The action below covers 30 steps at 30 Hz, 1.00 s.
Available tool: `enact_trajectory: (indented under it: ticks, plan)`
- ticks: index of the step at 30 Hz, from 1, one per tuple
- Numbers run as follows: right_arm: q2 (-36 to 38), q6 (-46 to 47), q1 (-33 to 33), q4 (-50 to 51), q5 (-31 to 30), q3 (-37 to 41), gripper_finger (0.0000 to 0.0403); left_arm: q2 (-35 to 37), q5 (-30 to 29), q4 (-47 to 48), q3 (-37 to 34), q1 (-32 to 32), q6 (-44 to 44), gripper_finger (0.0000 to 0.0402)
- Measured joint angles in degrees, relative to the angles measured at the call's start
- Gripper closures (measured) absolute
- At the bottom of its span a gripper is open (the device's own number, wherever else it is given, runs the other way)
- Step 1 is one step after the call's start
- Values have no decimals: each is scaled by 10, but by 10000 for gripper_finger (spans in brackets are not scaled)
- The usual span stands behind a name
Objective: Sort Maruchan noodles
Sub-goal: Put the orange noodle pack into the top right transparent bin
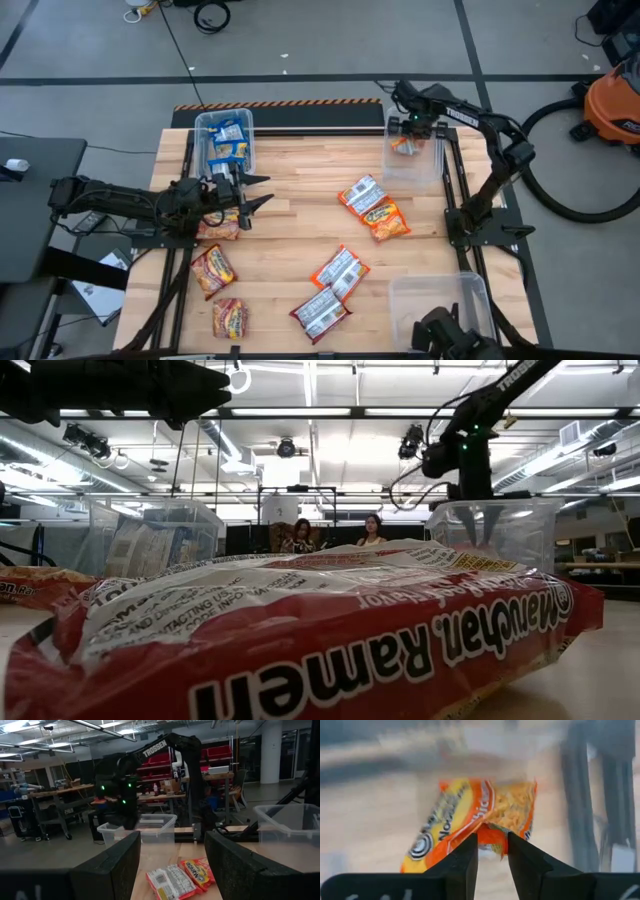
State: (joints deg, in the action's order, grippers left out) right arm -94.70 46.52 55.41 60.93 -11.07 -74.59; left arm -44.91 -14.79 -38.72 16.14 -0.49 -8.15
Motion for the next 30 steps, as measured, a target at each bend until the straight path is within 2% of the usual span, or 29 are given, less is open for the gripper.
enact_trajectory:
  ticks: [4, 7, 13, 18, 26, 30]
  plan:
    - [1, -2, -2, -21, 6, -1, 291, 0, 0, 1, 0, -1, 0, 173]
    - [2, -5, 1, -22, 19, -1, 306, 0, 0, 1, 0, 0, 0, 173]
    - [2, -16, 3, -21, 13, -1, 390, 0, 0, 0, 0, 0, 0, 173]
    - [6, -19, 2, -21, 20, -1, 396, 0, 0, 0, 0, 0, 0, 173]
    - [62, 8, -7, 28, 60, -37, 398, 0, 0, -1, 0, 0, -1, 173]
    - [70, 13, -3, 31, 24, -42, 400, 0, 0, -1, 0, -1, 0, 173]
